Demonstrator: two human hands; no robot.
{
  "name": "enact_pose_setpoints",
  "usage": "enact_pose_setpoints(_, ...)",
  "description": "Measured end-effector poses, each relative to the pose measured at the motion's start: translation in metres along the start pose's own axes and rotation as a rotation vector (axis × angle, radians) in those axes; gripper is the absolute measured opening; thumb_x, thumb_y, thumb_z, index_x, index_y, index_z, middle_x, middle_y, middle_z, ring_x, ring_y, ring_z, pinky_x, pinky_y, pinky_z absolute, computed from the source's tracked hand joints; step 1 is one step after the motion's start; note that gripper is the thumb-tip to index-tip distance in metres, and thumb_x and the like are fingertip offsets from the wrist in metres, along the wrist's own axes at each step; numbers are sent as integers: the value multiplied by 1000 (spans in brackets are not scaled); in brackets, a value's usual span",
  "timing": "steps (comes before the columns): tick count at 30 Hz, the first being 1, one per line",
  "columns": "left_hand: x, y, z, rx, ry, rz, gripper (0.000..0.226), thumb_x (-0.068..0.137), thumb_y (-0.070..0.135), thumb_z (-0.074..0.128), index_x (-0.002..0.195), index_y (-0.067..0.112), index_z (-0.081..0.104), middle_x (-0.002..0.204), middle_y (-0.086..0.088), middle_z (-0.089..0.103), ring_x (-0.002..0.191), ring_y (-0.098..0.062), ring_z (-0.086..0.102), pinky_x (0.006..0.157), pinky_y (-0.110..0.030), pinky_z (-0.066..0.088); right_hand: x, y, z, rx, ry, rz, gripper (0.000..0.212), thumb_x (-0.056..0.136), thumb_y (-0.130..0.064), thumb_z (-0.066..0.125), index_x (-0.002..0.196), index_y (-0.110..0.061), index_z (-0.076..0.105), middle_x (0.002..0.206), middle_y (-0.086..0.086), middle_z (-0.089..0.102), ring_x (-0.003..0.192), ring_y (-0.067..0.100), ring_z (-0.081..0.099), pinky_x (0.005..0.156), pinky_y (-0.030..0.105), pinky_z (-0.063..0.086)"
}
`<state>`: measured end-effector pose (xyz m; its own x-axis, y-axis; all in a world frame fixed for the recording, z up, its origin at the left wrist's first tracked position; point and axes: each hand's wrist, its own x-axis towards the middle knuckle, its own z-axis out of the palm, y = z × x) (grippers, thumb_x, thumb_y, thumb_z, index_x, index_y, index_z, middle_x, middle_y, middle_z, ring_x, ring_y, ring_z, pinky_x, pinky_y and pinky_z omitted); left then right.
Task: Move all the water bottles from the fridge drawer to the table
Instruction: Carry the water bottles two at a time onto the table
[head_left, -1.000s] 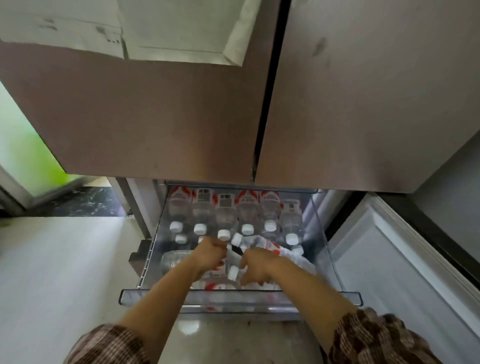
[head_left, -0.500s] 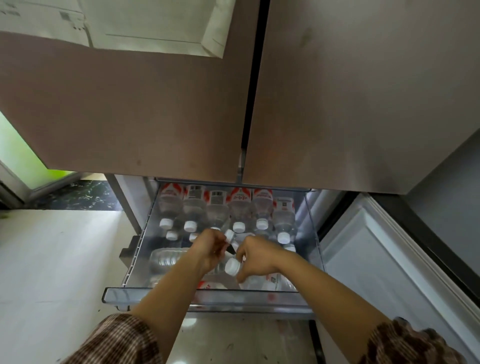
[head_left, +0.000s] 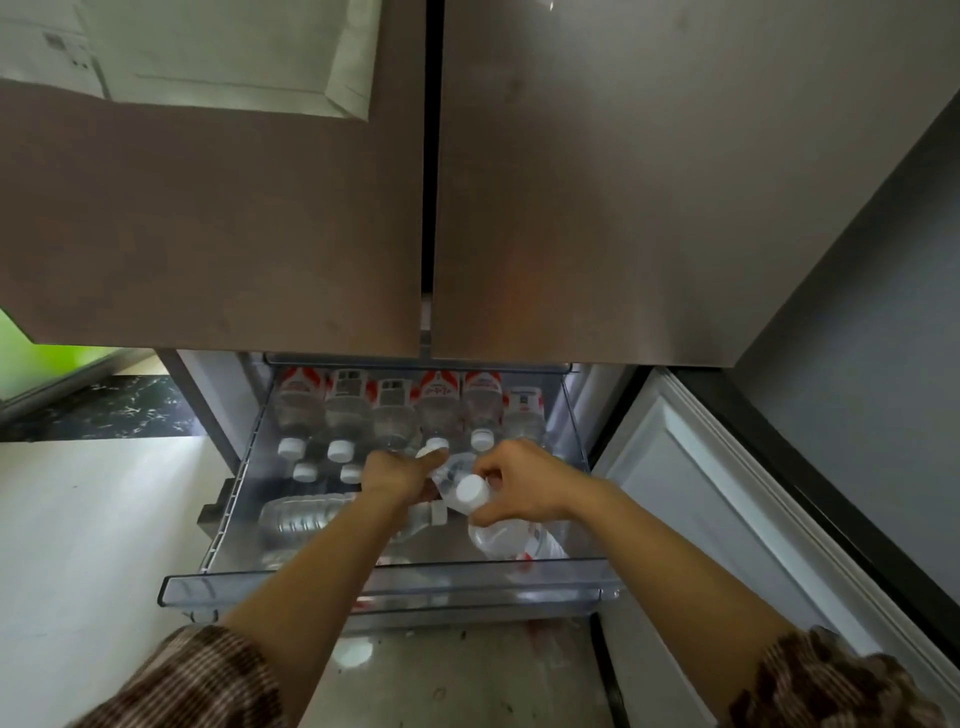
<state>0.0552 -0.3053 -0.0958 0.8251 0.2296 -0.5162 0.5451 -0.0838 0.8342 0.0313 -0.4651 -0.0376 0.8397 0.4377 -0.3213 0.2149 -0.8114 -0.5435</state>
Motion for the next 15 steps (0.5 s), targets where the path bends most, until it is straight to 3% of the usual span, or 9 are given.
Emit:
enact_pose_setpoints(3,-10,12,-4,152,32,208,36,75,28,80,64,-2,62,61,-15,64,60,-27,62,63,-37,57,-7,1,-16,15,20,11,24,71,-24,80,65,-19,58,59,-6,48,54,7,43,52,23,36)
enact_pose_setpoints(5,-19,23,-11,238,69,323,44,72,33,81,60,-5,62,58,-21,61,51,-23,54,57,-36,51,-14,3,-25,61,60,17,17,71,-23,81,70,-17,65,62,-5,57,57,6,51,54,23,42)
enact_pose_setpoints(7,-29,38,-20,287,101,430,49,70,37,81,65,-9,63,61,-24,63,49,-24,53,54,-37,50,-21,0,-32,137,117,19,14,71,-21,81,71,-16,68,64,-5,61,56,2,54,54,19,43)
enact_pose_setpoints(9,-42,51,-32,343,133,532,42,71,38,81,69,-2,67,63,-16,66,54,-23,61,60,-38,55,-24,-10,-36,194,171,-4,13,71,-19,81,73,-12,70,66,0,64,57,1,55,55,18,44)
enact_pose_setpoints(12,-64,65,-56,389,189,698,30,73,38,79,80,11,69,72,-2,70,65,-13,65,63,-33,55,-25,-34,-39,231,251,-62,16,68,-19,80,73,-10,69,68,8,64,61,9,54,60,30,46)
enact_pose_setpoints(15,-88,71,-86,419,251,840,26,76,38,76,88,15,71,78,1,72,71,-12,65,65,-34,55,-26,-65,-42,272,317,-126,19,66,-20,80,77,-11,68,75,15,65,66,12,53,64,41,48)
